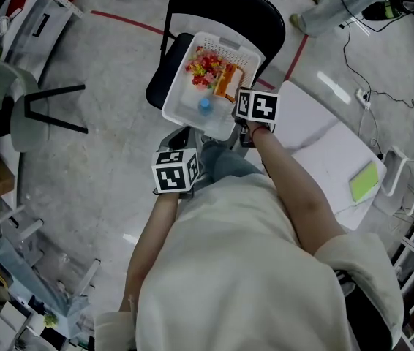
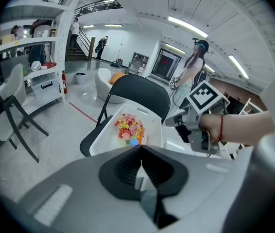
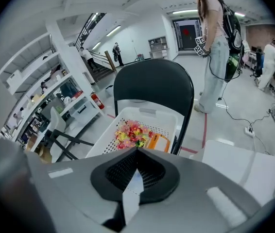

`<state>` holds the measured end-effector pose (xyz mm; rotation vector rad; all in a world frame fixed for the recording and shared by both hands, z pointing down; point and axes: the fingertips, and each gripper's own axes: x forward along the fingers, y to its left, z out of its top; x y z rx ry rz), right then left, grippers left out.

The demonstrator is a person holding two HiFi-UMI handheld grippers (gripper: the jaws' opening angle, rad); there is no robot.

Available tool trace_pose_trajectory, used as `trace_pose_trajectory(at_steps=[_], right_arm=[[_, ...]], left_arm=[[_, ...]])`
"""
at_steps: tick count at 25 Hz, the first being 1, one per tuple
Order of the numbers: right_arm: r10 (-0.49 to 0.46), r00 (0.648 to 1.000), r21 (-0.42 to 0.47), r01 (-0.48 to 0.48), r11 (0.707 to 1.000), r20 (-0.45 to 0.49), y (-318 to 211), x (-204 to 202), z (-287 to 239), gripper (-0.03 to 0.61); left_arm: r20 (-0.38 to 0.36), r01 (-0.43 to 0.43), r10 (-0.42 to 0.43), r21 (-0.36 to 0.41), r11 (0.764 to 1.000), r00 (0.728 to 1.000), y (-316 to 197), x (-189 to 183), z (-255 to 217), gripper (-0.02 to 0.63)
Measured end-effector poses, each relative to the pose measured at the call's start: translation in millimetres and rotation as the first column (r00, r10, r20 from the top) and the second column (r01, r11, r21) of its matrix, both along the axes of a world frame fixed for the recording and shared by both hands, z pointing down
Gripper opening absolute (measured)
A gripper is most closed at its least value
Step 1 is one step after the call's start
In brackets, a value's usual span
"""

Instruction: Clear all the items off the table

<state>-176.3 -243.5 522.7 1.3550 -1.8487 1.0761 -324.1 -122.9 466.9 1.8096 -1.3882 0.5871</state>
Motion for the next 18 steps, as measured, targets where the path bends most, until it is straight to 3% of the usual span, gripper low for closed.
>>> trace_pose_trajectory(at_steps=[10,18], right_arm=[[-0.061,0.998,0.064,0.061,0.996,-0.006,28,0,-22,-0.002],[-0.118,0.993,0.112,0.119,0.987,-0.016,55,-1,-38,-0.002]], left_arm=[[0.043,-0.02,0.019,0.023,1.0,0.999,13,5,-6,0.009],[0.037,-0.033,0.031,0.047,0.998,0.999,27,12,-12,0.009]])
